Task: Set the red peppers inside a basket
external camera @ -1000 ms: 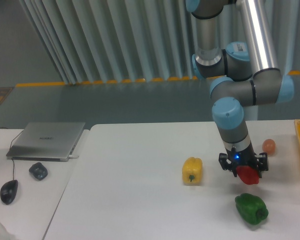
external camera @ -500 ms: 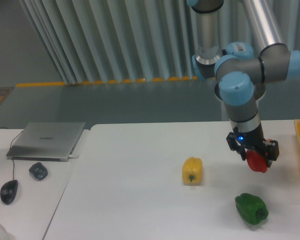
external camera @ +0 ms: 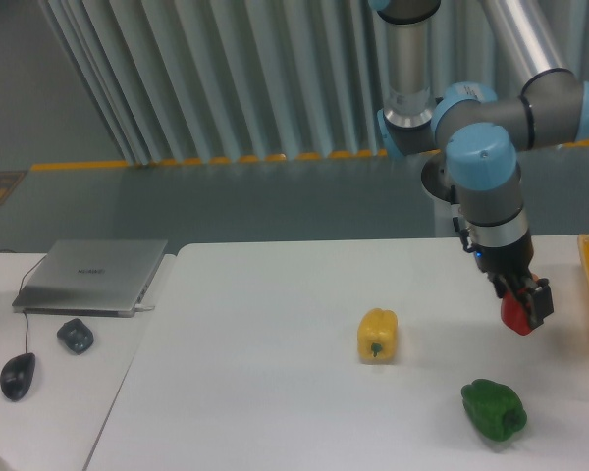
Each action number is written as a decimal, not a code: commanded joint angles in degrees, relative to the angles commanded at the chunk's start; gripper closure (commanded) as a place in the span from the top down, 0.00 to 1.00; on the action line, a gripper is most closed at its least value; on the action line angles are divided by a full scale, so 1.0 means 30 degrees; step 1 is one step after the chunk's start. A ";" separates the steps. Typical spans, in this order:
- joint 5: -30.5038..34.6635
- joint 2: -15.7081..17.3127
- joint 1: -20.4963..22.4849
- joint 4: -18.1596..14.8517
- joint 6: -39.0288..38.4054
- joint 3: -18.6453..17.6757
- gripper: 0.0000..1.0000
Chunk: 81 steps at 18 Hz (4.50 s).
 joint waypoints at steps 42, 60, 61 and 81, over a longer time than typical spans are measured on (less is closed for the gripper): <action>-0.3897 -0.0760 1.0581 0.1698 1.8500 -0.0322 1.00; -0.3957 0.0734 0.6336 0.1024 1.1329 -0.0557 1.00; -0.3636 0.0763 0.5781 0.1053 1.0771 -0.0557 1.00; -0.2523 0.0792 -0.0576 0.0616 0.4555 -0.0324 1.00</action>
